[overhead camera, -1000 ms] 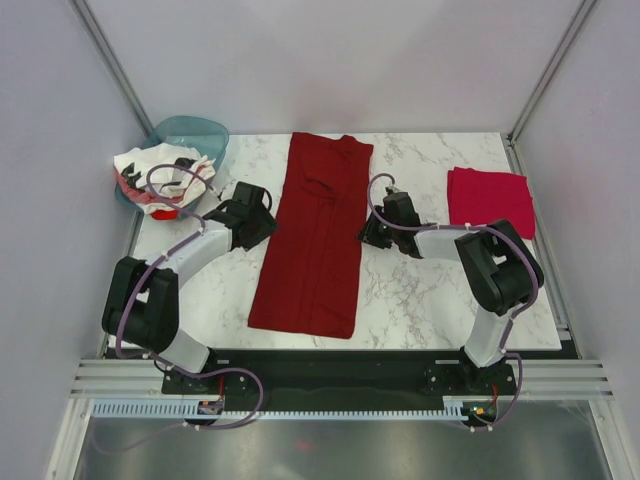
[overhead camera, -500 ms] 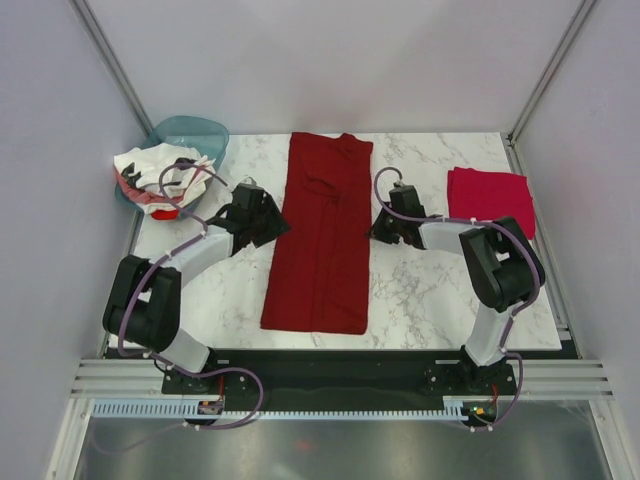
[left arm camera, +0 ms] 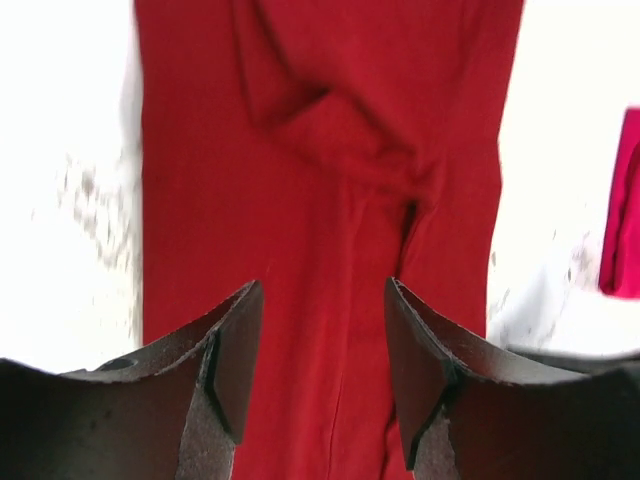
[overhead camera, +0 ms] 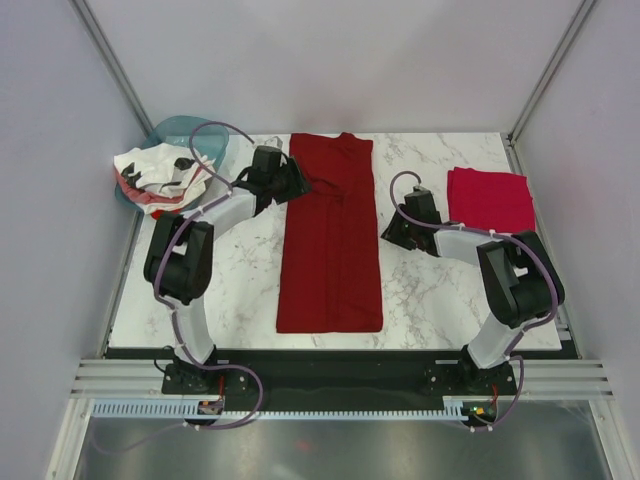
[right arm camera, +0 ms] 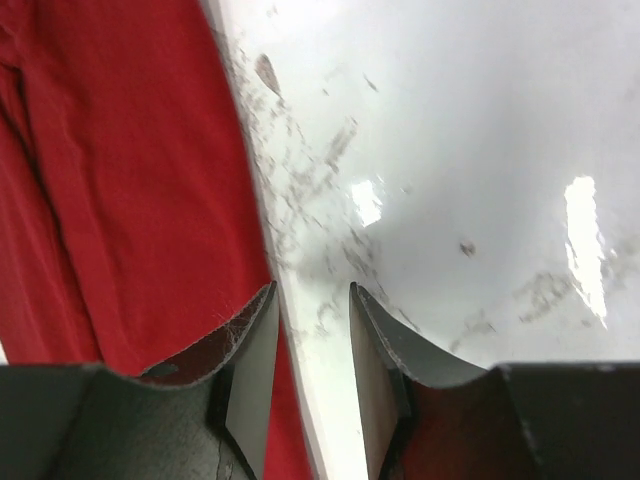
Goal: Fold and stack the t-shirts
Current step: Fold the tshirt
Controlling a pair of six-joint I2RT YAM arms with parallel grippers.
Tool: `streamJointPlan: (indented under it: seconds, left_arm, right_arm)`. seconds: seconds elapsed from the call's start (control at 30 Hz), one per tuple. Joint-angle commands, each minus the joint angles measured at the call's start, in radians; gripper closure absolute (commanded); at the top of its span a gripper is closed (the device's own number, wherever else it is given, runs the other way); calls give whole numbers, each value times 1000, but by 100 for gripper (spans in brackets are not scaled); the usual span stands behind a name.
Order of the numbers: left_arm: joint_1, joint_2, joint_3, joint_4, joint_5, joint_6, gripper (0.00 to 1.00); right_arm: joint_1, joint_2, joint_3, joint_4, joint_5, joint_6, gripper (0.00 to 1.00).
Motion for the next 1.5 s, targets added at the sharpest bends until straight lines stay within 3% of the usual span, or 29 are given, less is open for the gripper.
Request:
streamJointPlan:
  seconds: [0.0,0.2,0.3,0.47,0.93,1.27,1.43,1.47]
  left_arm:
    - [1,50,97,78,-40,91,41]
    - [3,176,287,86,-27,119,41]
    - [4,249,388,-2,-27,119,41]
    - [3,400,606,-164,27,64,43]
    - [4,447,573,-180,-11,-32,44]
    - [6,489,614,-218,56,-39,48]
    - [13,475,579,-218,107,-53,60]
    - [12,475,577,-220,112,-53,67]
  right_arm:
    - [9,-74,-53,-13,43,-18,57]
    - [23,-137,-82,14,-6,11,57]
    - [29,-174,-101,33,-12,20,51]
    - [30,-234,-128,51,-6,23,50]
    - [30,-217,-127,56,-21,25,49]
    - [30,-193,-117,56,-38,26,49]
    - [32,-180,-111,54,-43,25,49]
    - [30,-180,-111,54,-43,23,49]
